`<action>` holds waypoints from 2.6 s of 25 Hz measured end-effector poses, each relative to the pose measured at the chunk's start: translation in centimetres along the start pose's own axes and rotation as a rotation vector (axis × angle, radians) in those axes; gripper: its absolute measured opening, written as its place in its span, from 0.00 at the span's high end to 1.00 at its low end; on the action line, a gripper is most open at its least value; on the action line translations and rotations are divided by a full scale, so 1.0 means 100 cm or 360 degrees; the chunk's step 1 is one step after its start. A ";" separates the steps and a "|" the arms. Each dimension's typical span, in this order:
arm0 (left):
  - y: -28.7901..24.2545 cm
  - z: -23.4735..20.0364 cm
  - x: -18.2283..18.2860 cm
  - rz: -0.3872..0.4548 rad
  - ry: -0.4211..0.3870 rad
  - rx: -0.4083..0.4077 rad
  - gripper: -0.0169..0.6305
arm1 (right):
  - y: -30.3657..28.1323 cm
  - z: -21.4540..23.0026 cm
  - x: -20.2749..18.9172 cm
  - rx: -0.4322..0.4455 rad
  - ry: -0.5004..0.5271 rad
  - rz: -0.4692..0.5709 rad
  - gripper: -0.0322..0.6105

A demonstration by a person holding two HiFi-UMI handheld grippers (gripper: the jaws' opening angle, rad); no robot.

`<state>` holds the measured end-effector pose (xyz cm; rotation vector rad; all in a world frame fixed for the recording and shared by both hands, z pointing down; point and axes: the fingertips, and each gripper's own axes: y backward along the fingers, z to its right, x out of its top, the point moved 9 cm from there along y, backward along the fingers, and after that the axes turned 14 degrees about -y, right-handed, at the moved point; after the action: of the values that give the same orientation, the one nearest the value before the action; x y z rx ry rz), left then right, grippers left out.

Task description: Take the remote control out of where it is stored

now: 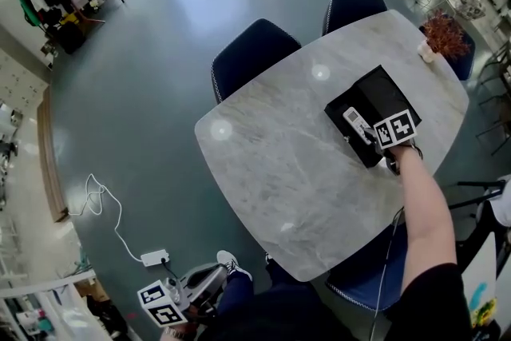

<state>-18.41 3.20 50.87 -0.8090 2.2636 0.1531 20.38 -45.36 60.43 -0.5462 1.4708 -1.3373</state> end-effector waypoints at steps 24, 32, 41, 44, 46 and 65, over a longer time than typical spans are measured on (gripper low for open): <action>-0.007 -0.011 -0.006 0.0014 0.0078 0.0035 0.97 | -0.020 -0.008 0.015 -0.0102 0.0240 -0.0122 0.71; -0.007 -0.015 -0.009 0.0022 0.0088 0.0028 0.96 | -0.025 -0.006 0.010 -0.0092 0.0146 -0.0113 0.70; -0.007 -0.017 -0.007 0.0018 0.0110 0.0036 0.97 | -0.029 -0.005 0.006 0.0105 -0.0041 -0.0169 0.68; -0.009 -0.017 -0.007 0.0002 0.0114 0.0030 0.96 | -0.032 -0.012 0.007 0.0178 0.0014 -0.0205 0.68; -0.011 -0.017 -0.007 -0.0002 0.0111 0.0023 0.97 | -0.035 -0.017 0.008 0.0216 0.0033 -0.0221 0.68; -0.017 -0.021 -0.005 -0.0044 0.0130 0.0032 0.96 | -0.046 -0.008 0.006 0.0614 -0.0311 -0.0258 0.74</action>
<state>-18.37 1.40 53.02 -0.8495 2.3255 0.0859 18.15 -46.77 64.30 -0.5328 0.9937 -1.5989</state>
